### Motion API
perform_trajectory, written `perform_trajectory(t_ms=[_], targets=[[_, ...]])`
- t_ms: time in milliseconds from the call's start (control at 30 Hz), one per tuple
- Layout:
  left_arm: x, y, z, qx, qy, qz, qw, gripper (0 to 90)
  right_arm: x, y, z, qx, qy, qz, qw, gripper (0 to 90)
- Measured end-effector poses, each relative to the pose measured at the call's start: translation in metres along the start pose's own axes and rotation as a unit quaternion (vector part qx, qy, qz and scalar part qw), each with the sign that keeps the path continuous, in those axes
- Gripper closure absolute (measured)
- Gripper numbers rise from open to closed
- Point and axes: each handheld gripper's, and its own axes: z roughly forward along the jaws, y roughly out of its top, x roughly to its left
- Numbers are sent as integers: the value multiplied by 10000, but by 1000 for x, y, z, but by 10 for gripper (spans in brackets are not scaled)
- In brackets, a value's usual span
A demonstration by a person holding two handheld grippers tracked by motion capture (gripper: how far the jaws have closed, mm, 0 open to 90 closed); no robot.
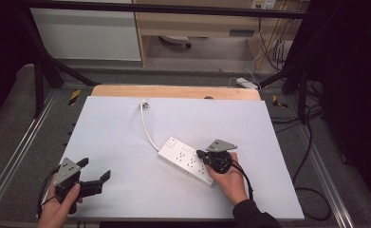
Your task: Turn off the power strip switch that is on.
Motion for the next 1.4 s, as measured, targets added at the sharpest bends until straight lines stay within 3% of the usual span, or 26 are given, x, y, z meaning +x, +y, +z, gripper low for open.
perform_trajectory(t_ms=[1400], targets=[[0,0,0,18,15,42,10000,57,3,-1,1,-22,-33,-60,10000,900]])
